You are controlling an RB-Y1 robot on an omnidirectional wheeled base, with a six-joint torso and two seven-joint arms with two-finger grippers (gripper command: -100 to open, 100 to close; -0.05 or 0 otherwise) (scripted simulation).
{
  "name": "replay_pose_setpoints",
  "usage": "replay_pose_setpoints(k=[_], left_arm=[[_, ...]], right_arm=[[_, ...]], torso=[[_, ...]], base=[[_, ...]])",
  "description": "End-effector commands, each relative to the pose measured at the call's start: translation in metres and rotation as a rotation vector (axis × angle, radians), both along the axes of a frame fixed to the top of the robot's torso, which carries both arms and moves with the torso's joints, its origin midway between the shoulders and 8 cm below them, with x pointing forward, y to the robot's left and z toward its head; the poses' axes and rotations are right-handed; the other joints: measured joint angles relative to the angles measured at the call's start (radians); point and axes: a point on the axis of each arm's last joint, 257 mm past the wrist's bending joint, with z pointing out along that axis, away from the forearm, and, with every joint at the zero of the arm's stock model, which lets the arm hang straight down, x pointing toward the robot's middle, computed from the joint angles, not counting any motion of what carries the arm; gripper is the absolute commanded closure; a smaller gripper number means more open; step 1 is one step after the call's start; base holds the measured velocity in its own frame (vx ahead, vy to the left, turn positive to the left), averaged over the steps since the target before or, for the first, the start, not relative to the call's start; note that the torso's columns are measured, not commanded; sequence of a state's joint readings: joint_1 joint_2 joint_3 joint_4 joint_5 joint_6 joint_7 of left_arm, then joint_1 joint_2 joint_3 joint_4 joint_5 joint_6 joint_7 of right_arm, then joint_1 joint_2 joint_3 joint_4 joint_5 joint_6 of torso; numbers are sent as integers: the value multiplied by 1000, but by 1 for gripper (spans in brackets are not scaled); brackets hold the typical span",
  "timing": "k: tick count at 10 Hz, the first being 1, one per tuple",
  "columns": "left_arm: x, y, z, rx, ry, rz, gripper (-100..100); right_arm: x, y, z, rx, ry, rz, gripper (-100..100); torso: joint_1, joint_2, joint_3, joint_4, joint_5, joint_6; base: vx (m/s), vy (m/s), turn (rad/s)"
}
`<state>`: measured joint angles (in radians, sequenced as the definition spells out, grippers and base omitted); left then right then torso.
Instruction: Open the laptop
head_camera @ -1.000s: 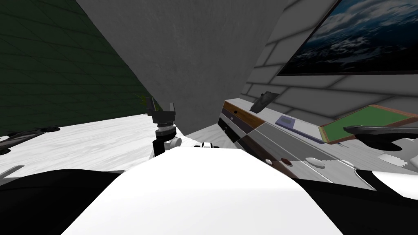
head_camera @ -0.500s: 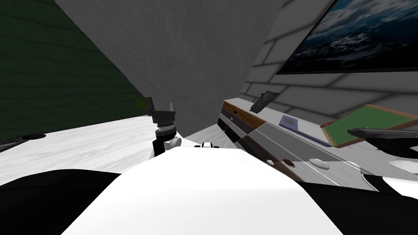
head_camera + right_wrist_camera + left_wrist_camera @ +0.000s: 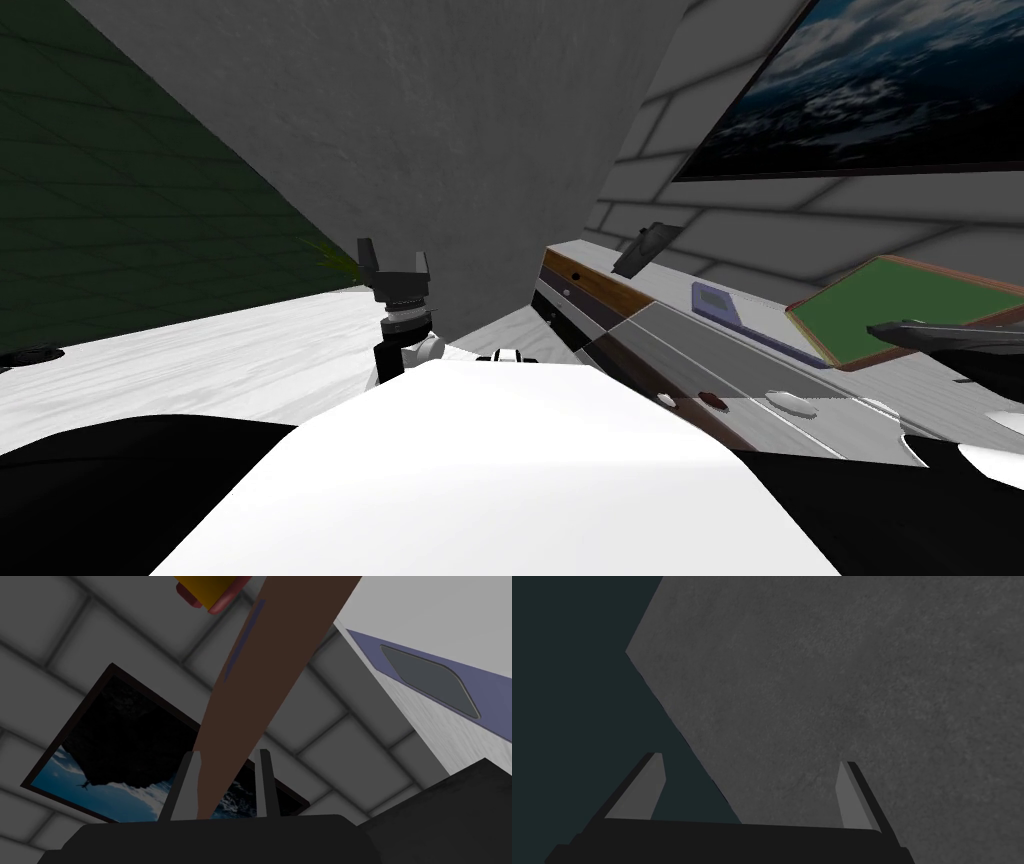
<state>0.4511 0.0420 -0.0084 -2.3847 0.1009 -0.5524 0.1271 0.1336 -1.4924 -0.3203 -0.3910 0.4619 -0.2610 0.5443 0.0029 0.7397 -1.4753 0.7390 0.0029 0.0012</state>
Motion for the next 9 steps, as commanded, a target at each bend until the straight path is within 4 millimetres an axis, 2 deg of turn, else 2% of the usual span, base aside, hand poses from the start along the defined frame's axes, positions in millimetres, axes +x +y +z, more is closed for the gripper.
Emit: replay_pose_setpoints(k=[1, 4, 5, 7, 8, 9], left_arm=[[0, 0, 0, 0, 0, 0, 0], [0, 0, 0, 0, 0, 0, 0], [0, 0, 0, 0, 0, 0, 0], [0, 0, 0, 0, 0, 0, 0], [0, 0, 0, 0, 0, 0, 0], [0, 0, 0, 0, 0, 0, 0]], right_arm=[[-9, 0, 2, -12, -1, 19, 100], [-17, 1, 9, -23, -20, 29, 100], [-17, 1, 4, -17, -15, 25, 100], [42, 23, 4, -38, -2, 124, 100], [35, 24, -8, -42, 61, 132, 100], [38, 25, -12, -39, 67, 134, 100]], torso=[[0, 0, 0, 0, 1, -1], [1, -1, -1, 0, 1, 0], [0, -1, -1, 0, 1, -2], [-4, -5, -3, -1, -1, 1], [-6, -6, -4, -2, -2, 1], [-5, 0, 0, -1, -4, 2]], base=[[94, 35, -73], [77, 33, -58], [24, 9, -7], [178, -85, -428], [137, -68, -361], [42, -13, -109]])
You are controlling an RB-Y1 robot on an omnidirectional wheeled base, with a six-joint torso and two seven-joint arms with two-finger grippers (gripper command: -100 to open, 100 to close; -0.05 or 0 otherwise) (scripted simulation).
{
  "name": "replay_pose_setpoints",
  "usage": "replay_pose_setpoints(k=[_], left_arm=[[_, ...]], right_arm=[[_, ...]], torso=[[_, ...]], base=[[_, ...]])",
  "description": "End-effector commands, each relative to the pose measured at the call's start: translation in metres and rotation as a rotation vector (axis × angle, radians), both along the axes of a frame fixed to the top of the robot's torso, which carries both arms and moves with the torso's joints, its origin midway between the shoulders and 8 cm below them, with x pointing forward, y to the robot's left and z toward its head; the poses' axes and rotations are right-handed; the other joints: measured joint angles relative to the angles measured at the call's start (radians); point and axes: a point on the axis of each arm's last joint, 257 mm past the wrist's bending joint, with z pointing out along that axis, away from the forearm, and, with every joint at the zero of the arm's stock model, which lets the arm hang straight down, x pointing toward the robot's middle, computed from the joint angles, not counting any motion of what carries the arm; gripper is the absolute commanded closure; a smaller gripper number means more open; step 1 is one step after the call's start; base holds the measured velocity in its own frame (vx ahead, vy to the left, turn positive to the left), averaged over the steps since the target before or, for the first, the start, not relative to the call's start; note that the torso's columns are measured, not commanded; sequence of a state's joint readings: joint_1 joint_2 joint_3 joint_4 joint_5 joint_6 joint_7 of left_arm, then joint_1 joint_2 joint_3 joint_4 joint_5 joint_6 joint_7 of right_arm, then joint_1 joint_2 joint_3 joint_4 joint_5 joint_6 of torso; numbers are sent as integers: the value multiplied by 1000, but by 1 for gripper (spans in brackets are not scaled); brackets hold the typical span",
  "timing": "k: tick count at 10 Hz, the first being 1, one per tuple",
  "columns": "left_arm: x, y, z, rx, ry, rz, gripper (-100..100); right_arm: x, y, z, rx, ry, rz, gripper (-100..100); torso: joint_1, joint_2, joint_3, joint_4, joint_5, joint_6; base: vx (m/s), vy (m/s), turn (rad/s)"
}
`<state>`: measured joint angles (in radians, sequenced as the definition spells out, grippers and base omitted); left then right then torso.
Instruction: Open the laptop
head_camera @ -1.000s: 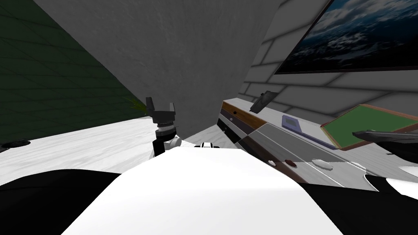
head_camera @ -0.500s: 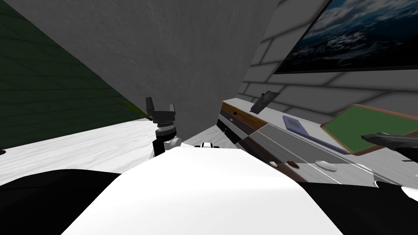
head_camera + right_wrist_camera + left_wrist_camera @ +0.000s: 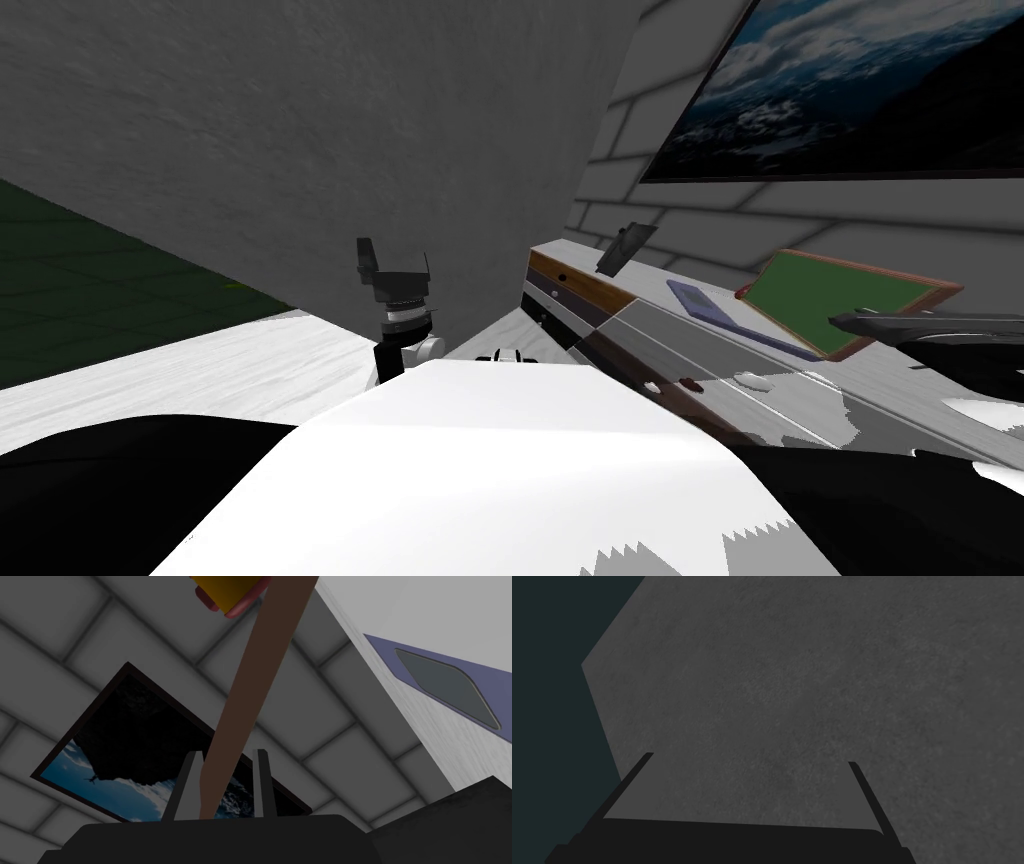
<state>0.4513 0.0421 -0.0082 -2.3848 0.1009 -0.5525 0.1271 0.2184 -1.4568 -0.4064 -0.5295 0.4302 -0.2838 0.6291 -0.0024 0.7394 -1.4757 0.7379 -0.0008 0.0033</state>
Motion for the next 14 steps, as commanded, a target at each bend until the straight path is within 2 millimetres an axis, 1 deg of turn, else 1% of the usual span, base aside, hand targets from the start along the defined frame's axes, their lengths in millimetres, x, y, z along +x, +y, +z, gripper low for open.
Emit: replay_pose_setpoints(k=[1, 2, 3, 4, 5, 6, 7, 8, 9, 10, 11, 12, 13, 14], left_arm=[[0, 0, 0, 0, 0, 0, 0], [0, 0, 0, 0, 0, 0, 0], [0, 0, 0, 0, 0, 0, 0], [0, 0, 0, 0, 0, 0, 0], [0, 0, 0, 0, 0, 0, 0], [0, 0, 0, 0, 0, 0, 0], [0, 0, 0, 0, 0, 0, 0], [0, 0, 0, 0, 0, 0, 0], [0, 0, 0, 0, 0, 0, 0], [0, 0, 0, 0, 0, 0, 0], [0, 0, 0, 0, 0, 0, 0], [0, 0, 0, 0, 0, 0, 0], [0, 0, 0, 0, 0, 0, 0], [0, 0, 0, 0, 0, 0, 0]], right_arm=[[10, 2, -1, -6, 11, 21, 100], [16, 4, 4, -7, -7, 28, 100], [46, 19, -1, -24, 20, 80, 100], [67, 32, 1, -31, 20, 123, 100], [80, 40, 0, -34, 25, 149, 100], [83, 41, 3, -34, 15, 152, 100], [112, 59, 2, -53, 27, 201, 100], [127, 68, 0, -54, 32, 227, 100], [131, 71, -2, -55, 41, 236, 100], [131, 72, -2, -55, 41, 237, 100], [142, 81, 1, -62, 37, 265, 100], [168, 102, -1, -81, 47, 311, 100], [189, 120, 0, -89, 53, 359, 100], [200, 134, 2, -96, 53, 394, 100]], torso=[[1, 5, 4, 1, -3, -3], [2, 4, 4, 1, -1, -5], [4, 2, 2, 1, 2, -5], [2, -7, -4, 0, 4, 0], [3, -9, -6, -2, 3, -3], [6, -3, -2, -1, 3, -3], [8, 3, 2, 1, 3, -6], [3, -4, -2, 0, 4, -4], [3, -4, -2, 0, 2, -2], [5, 2, 1, 1, 3, -3], [5, 5, 4, 1, 2, -6], [5, 3, 3, 2, 3, -7], [4, -6, -3, 0, 4, -2], [4, -8, -5, -1, 3, -1]], base=[[-17, 8, 9], [-35, 8, 26], [143, -75, -321], [204, -83, -423], [122, -30, -406], [43, 4, -188], [181, -57, -383], [213, -38, -487], [99, 6, -369], [19, 5, -60], [-21, 0, 50], [132, -29, -283], [220, -17, -460], [137, 6, -507]])
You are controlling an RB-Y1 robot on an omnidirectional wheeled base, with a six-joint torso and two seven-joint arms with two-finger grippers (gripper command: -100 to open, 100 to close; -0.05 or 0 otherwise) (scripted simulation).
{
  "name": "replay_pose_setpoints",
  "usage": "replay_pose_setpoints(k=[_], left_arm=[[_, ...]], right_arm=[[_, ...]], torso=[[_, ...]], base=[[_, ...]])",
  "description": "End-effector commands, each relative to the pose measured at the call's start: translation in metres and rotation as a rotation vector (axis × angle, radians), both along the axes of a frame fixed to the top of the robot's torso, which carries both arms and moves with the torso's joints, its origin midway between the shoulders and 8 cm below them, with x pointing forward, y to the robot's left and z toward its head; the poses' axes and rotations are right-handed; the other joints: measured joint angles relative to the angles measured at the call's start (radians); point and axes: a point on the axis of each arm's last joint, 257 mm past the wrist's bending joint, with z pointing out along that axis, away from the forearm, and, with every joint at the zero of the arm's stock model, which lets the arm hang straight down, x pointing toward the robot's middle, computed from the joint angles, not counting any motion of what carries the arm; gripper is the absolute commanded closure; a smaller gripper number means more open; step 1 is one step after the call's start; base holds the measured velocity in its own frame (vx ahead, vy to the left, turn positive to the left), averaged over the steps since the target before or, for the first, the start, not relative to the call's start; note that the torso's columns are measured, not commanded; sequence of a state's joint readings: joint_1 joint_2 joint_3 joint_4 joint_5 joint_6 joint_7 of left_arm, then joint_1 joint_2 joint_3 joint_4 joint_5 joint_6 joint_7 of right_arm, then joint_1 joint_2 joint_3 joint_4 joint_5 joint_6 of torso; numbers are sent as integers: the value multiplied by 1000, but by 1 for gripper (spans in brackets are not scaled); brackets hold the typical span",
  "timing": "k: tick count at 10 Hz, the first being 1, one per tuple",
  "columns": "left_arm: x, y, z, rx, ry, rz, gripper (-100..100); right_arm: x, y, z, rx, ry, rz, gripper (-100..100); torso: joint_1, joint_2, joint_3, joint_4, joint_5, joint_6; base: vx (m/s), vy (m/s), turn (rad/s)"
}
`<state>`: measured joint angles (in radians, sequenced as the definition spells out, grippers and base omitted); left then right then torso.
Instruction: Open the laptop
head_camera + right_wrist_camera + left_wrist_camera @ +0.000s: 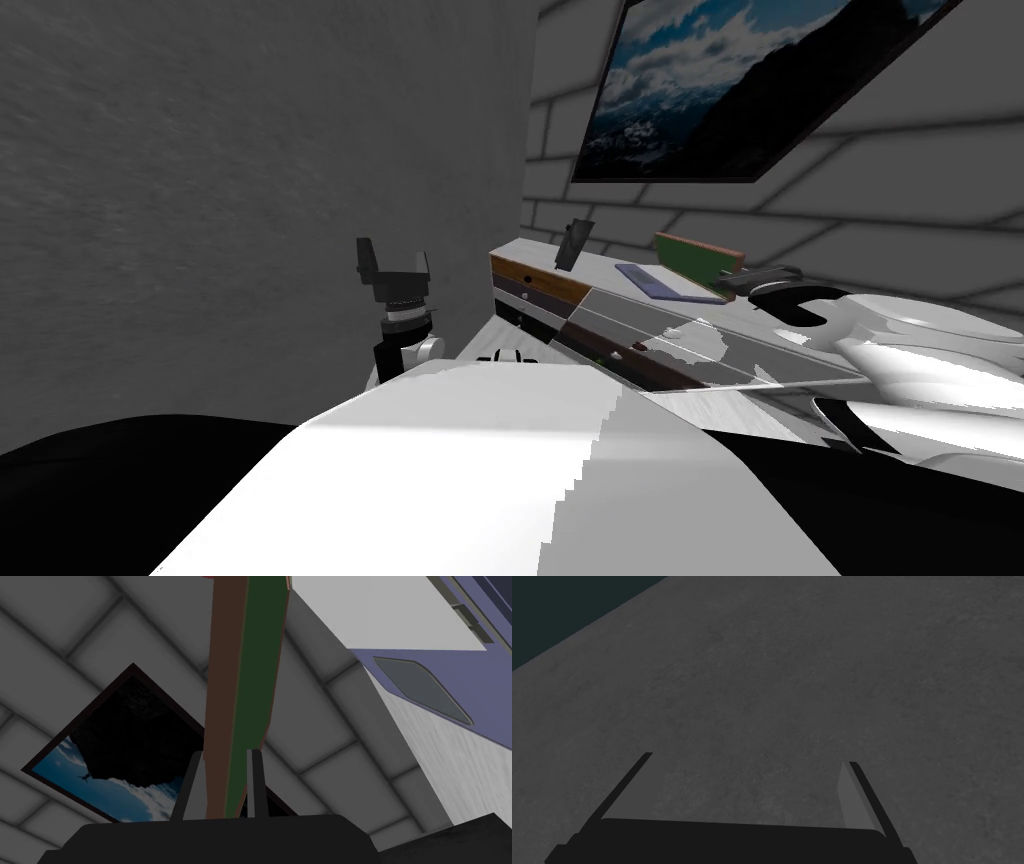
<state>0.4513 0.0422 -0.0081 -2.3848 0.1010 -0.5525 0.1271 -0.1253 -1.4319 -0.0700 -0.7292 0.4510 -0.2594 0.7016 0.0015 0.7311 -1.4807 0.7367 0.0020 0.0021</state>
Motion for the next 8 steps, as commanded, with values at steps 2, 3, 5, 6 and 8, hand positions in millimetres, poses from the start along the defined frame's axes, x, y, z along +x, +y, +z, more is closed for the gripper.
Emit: replay_pose_setpoints(k=[2, 3, 5, 6, 8], left_arm=[[0, 0, 0, 0, 0, 0, 0], [0, 0, 0, 0, 0, 0, 0], [0, 0, 0, 0, 0, 0, 0], [0, 0, 0, 0, 0, 0, 0], [0, 0, 0, 0, 0, 0, 0]], right_arm=[[26, 29, 6, -18, 1, 75, 100], [48, 48, 8, -37, -1, 111, 100], [63, 67, 1, -45, 21, 153, 100], [71, 79, 4, -50, 16, 182, 100], [77, 89, 7, -54, 12, 204, 100]], torso=[[1, 13, 8, 3, 0, -6], [2, 12, 8, 3, 0, -7], [1, 1, 0, 0, 0, -2], [-1, 7, 4, 2, -1, -2], [-2, 11, 7, 2, -2, -6]], base=[[14, 4, -26], [153, -3, -323], [169, 17, -422], [32, 5, -152], [-22, -7, 37]])
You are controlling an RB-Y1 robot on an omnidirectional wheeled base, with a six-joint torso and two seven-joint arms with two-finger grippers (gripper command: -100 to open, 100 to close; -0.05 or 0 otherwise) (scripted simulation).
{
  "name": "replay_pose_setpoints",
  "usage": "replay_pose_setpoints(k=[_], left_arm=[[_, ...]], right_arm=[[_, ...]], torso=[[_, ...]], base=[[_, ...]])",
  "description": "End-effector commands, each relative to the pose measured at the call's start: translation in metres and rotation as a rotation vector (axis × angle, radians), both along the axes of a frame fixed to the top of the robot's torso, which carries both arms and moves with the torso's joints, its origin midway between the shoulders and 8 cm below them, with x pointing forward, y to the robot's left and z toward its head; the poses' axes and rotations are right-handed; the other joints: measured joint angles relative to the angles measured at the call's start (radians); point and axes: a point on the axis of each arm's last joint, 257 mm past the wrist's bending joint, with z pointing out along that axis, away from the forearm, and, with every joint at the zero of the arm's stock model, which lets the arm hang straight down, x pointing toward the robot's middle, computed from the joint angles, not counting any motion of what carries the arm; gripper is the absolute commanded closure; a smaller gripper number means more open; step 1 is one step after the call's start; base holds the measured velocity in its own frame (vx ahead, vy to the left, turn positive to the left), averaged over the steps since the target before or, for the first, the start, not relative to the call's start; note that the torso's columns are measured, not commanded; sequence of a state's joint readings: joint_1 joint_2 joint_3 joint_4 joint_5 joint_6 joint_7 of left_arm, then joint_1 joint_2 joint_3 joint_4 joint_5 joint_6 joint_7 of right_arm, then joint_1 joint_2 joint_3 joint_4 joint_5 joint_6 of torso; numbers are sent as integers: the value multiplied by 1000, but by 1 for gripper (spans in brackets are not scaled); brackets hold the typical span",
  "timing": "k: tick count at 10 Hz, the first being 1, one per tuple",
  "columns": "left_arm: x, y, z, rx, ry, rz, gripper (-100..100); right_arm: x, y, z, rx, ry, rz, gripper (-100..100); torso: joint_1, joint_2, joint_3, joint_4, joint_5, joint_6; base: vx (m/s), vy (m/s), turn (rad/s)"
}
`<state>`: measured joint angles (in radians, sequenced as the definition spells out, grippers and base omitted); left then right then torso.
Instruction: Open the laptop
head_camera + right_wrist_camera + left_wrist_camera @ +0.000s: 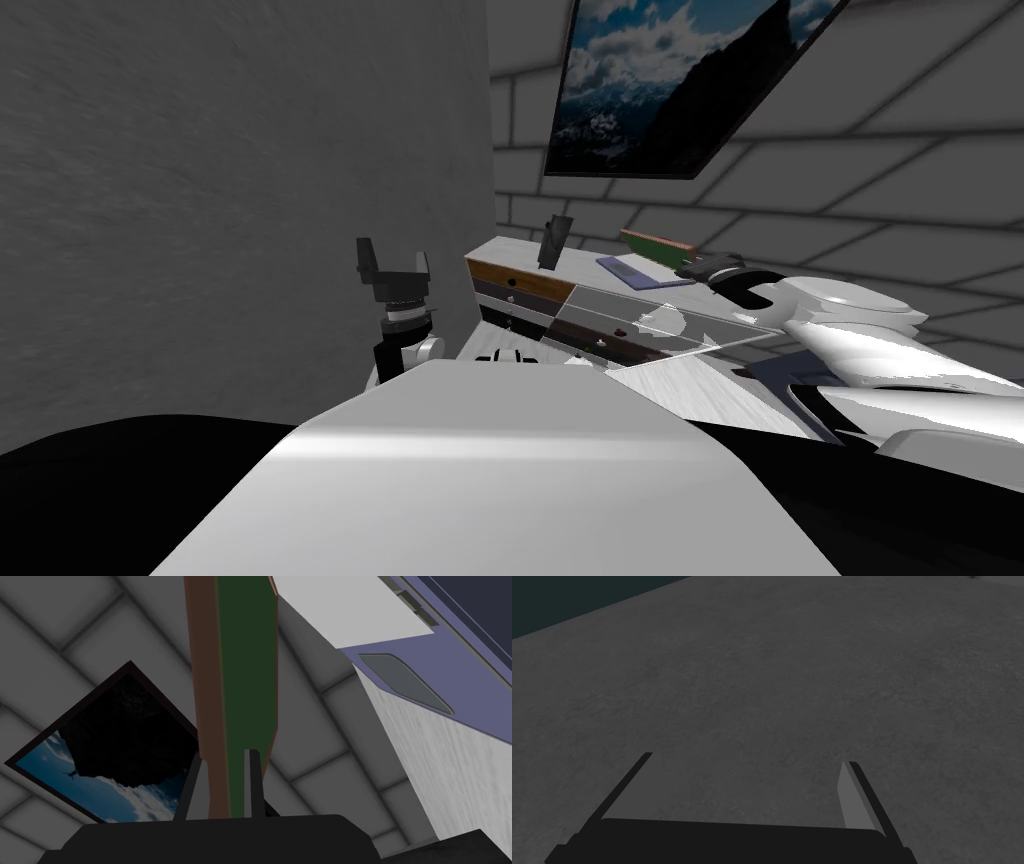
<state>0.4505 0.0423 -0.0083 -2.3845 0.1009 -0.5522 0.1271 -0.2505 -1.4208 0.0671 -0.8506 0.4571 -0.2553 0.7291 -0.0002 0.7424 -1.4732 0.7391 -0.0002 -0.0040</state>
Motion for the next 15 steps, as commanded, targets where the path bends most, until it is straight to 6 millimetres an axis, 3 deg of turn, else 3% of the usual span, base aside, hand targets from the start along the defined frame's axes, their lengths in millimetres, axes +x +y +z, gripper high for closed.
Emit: replay_pose_setpoints(k=[1, 2, 3, 4, 5, 8, 10, 12, 14, 15], left_arm=[[0, 0, 0, 0, 0, 0, 0], [0, 0, 0, 0, 0, 0, 0], [0, 0, 0, 0, 0, 0, 0], [0, 0, 0, 0, 0, 0, 0], [0, 0, 0, 0, 0, 0, 0], [0, 0, 0, 0, 0, 0, 0], [0, 0, 0, 0, 0, 0, 0], [0, 0, 0, 0, 0, 0, 0], [0, 0, 0, 0, 0, 0, 0], [0, 0, 0, 0, 0, 0, 0]], right_arm=[[27, 37, 5, -24, -6, 66, 100], [41, 66, 0, -34, 7, 130, 100], [48, 79, 2, -39, 7, 156, 100], [49, 79, 3, -39, 5, 156, 100], [66, 107, 7, -62, -1, 202, 100], [83, 150, 4, -78, 10, 288, 100], [100, 205, 10, -108, -1, 383, 100], [107, 224, 6, -118, 12, 420, 100], [119, 289, 11, -154, 1, 530, 100], [121, 300, 12, -160, 1, 550, 100]], torso=[[1, -2, -1, 0, 1, 2], [3, -11, -6, -1, 3, 6], [3, -13, -8, -3, 2, 4], [2, -5, -4, -2, 1, 3], [0, -1, -1, -1, 0, 0], [1, -2, -2, 0, 1, 4], [4, -7, -4, -1, 2, 3], [3, -7, -5, -2, 2, 0], [2, -6, -4, -1, 1, 5], [3, -8, -5, -2, 1, 4]], base=[[165, 4, -336], [245, 23, -498], [127, 41, -393], [19, 35, -120], [141, 39, -318], [106, 37, -319], [163, 76, -488], [62, 39, -125], [143, 117, -468], [109, 81, -297]])
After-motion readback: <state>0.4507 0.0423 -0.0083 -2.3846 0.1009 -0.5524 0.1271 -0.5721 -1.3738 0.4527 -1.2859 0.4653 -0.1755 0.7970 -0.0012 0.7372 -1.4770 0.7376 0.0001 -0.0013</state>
